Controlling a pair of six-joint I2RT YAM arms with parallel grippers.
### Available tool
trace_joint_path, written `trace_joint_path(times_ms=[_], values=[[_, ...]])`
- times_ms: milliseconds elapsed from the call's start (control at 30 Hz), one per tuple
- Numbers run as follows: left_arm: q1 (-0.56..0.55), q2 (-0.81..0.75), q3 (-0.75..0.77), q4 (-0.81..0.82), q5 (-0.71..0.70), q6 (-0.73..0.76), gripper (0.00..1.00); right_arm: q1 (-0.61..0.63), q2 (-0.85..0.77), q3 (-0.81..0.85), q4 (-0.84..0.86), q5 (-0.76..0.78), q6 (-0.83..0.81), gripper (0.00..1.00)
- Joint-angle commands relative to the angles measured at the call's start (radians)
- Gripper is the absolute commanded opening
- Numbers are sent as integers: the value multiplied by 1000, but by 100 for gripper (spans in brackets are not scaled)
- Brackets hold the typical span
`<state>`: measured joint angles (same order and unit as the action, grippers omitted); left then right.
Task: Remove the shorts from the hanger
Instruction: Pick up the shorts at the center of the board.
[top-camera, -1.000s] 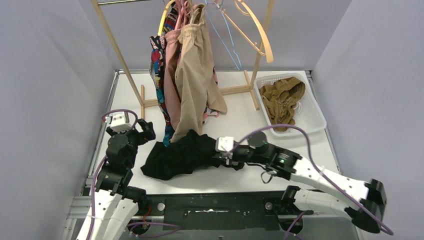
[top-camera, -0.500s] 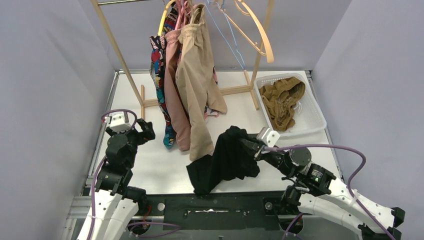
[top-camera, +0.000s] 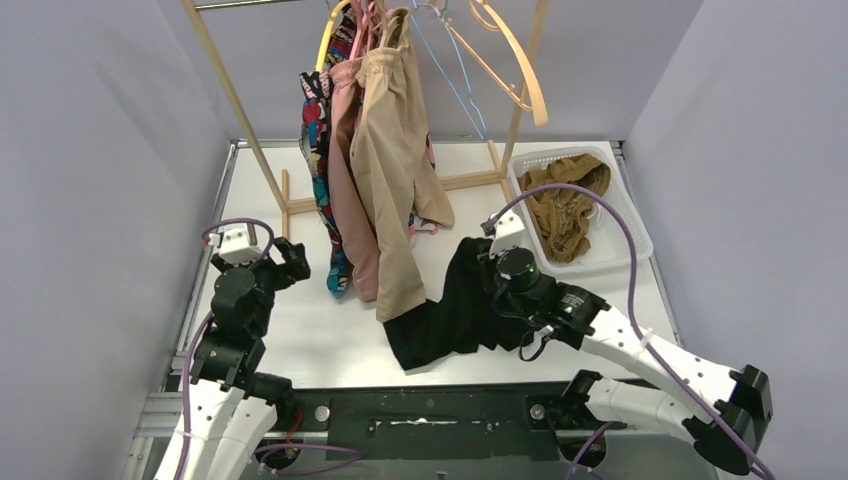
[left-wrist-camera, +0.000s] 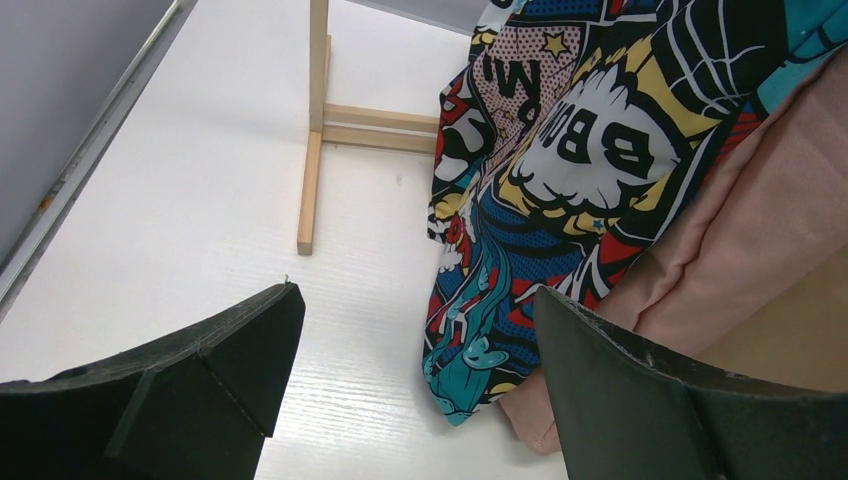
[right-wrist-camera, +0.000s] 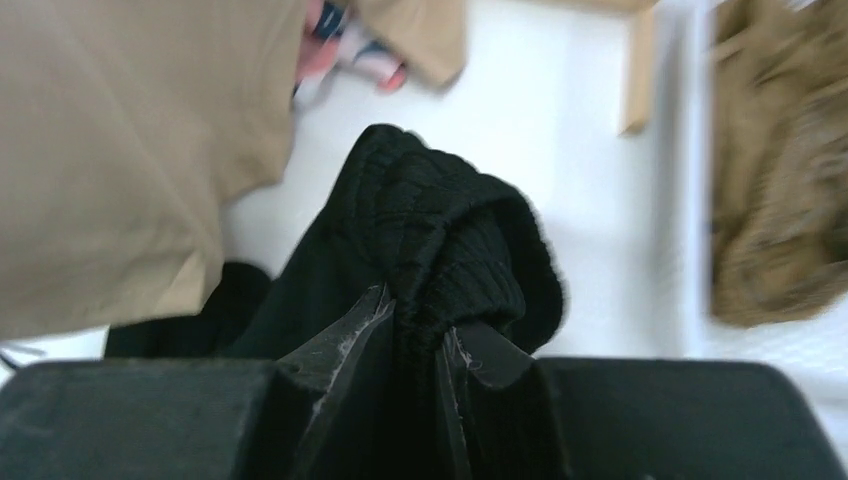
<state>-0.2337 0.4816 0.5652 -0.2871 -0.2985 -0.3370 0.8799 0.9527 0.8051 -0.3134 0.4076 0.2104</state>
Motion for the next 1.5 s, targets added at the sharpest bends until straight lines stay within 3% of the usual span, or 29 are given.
trace_joint_path(times_ms=[0, 167, 200, 267, 333, 500, 633, 767, 967, 1167, 1300, 1467], values=[[7, -6, 4, 67, 17, -6, 86, -2, 74, -95, 71, -236, 264, 15], [10, -8, 7, 63, 21, -8, 86, 3, 213, -113, 80, -299, 384, 23], [10, -12, 7, 63, 20, -8, 85, 4, 235, -92, 55, -296, 382, 30], [13, -16, 6, 61, 14, -8, 86, 8, 281, -51, -14, -267, 382, 60], [15, -20, 5, 59, 14, -10, 86, 21, 302, -25, -58, -262, 356, 75], [14, -24, 3, 61, 20, -10, 86, 45, 302, 55, -215, -101, 364, 90], [15, -21, 4, 65, 25, -10, 85, 31, 312, 53, -213, -27, 403, 98], [16, -20, 3, 65, 25, -10, 86, 24, 402, 53, -194, -36, 470, 100], [21, -20, 5, 60, 24, -11, 86, 44, 569, 6, -52, -170, 550, 98], [22, -19, 4, 60, 22, -11, 86, 54, 754, -16, -158, 35, 753, 99], [24, -15, 5, 62, 21, -11, 86, 86, 820, -24, -169, 126, 776, 81], [25, -4, 6, 62, 25, -11, 86, 92, 729, -93, -91, 158, 769, 49]])
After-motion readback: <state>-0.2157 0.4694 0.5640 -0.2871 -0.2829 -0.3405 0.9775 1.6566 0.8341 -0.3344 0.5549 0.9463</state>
